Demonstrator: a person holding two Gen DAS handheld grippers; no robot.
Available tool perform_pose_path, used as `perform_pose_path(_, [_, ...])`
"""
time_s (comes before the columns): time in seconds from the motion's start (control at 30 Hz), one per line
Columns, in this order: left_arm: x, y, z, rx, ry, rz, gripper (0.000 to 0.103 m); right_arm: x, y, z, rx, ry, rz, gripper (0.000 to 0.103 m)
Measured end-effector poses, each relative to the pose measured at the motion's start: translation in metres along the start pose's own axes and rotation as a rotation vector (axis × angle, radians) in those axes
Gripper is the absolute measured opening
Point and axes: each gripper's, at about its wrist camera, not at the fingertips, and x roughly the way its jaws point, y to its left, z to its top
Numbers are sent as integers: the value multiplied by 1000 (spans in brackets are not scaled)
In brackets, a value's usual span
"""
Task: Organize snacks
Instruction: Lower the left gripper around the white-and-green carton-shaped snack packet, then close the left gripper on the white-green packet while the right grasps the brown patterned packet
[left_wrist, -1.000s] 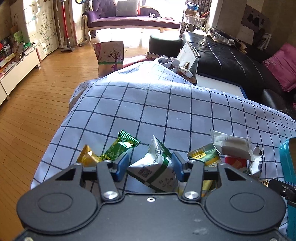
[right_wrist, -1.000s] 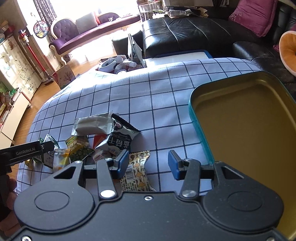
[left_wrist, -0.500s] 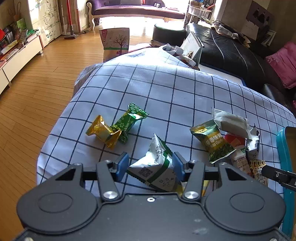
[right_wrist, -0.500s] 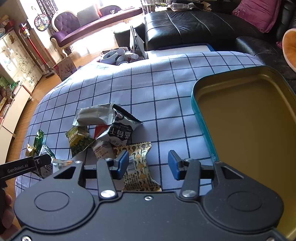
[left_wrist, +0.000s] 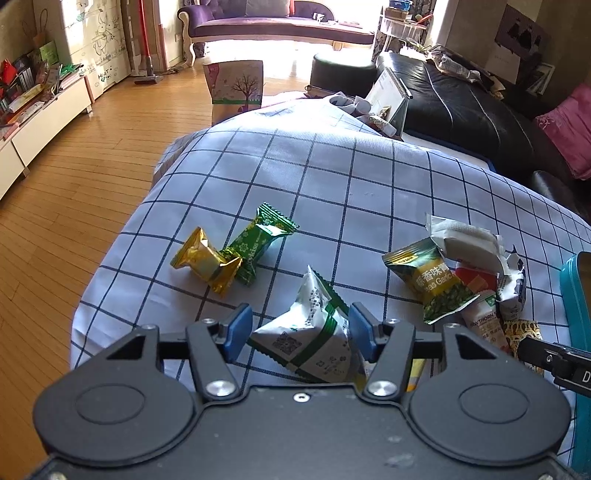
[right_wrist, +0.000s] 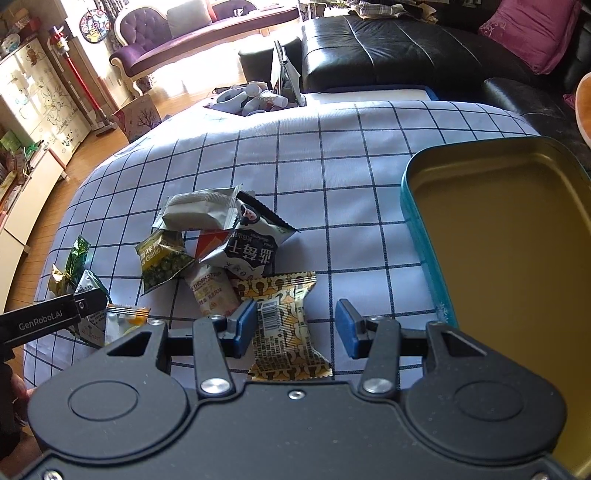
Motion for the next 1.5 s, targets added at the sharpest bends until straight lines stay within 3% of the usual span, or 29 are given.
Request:
perform_pose_path(0.27, [4,-3,0,25,0,7,63,10,7,-3,-27,35,22,55])
perform_pose_path(0.43, [4,-5,-1,30,-6,8,63,11,15,-6,-68,23,-7,56])
perform_pose_path(0.6, [3,-2,-2,2,-16,7,64,13,22,-10,-87,9,-51,55])
perform_pose_path(0.87, [6,0,-3,-59,11,4,66,12,21,-12,-87,9,-50,55])
perform_pose_path(1.13, [9,-4,1,20,32,-16,63,14,22,-9,-78,19,-45,55])
perform_pose_path(1.2, [8,-4,1,27,36,-29,60,14,22,-9,-81,22,-48,55])
perform_pose_path(1.33, [4,-3,1,23,35,-67,38,13,24,-9,-83,14,-82,47])
perform_pose_path(1.37, [2,-2,2,20,33,-69,37,12,24,-10,-83,12,-91,43])
perform_pose_path(1.5, [-9,-2,1,34,-22,-15,31,7,18,-7,-47,8,-63,41])
